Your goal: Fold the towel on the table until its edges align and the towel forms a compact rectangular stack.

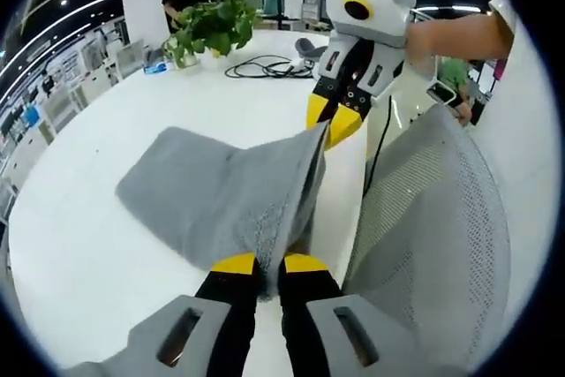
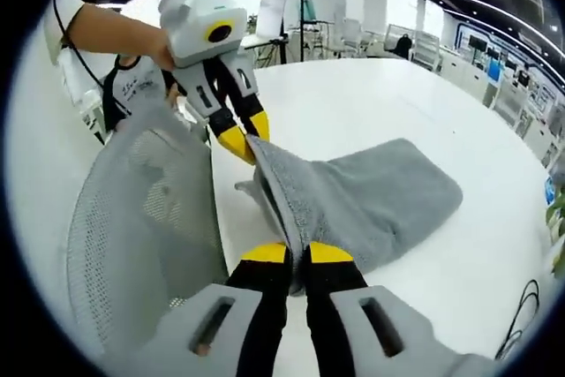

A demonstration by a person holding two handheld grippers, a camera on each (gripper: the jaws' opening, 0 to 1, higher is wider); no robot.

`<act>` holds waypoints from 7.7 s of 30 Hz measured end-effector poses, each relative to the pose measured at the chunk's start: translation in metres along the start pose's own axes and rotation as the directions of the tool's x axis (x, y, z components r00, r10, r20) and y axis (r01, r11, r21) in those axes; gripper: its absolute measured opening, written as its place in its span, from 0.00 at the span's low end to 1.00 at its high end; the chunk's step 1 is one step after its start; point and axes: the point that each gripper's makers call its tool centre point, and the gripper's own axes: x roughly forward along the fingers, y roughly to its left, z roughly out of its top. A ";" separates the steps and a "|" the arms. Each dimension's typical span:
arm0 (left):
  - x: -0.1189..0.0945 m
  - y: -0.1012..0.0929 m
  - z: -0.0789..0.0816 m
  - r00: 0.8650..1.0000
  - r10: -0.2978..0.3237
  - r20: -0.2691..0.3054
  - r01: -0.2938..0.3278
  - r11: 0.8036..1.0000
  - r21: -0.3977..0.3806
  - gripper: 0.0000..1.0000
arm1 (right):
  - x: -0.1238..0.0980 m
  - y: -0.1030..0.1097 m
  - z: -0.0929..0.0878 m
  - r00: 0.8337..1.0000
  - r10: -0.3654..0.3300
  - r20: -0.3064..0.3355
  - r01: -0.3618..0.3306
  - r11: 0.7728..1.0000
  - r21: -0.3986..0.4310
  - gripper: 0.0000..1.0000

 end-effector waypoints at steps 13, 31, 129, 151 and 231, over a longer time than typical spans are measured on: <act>-0.024 0.020 0.033 0.999 0.018 0.031 -0.018 1.000 -0.002 0.08 | -0.020 -0.010 0.026 0.998 0.013 0.065 -0.013 1.000 0.006 0.04; -0.024 0.039 0.052 1.000 -0.009 0.021 0.009 1.000 0.023 0.09 | -0.028 -0.020 0.038 0.995 0.020 0.095 -0.022 1.000 0.020 0.04; 0.095 0.158 0.028 0.977 0.185 -0.110 -0.186 0.982 -0.001 0.22 | 0.090 -0.220 -0.010 0.965 -0.250 -0.075 0.255 0.965 0.062 0.19; 0.107 0.136 0.011 0.975 0.179 -0.134 -0.172 0.983 0.063 0.20 | 0.082 -0.195 -0.032 0.965 -0.232 -0.123 0.249 0.957 0.152 0.17; 0.116 0.141 -0.011 0.983 0.152 -0.107 -0.183 0.898 -0.400 0.29 | 0.085 -0.166 -0.046 0.948 -0.303 -0.097 0.316 0.854 0.413 0.30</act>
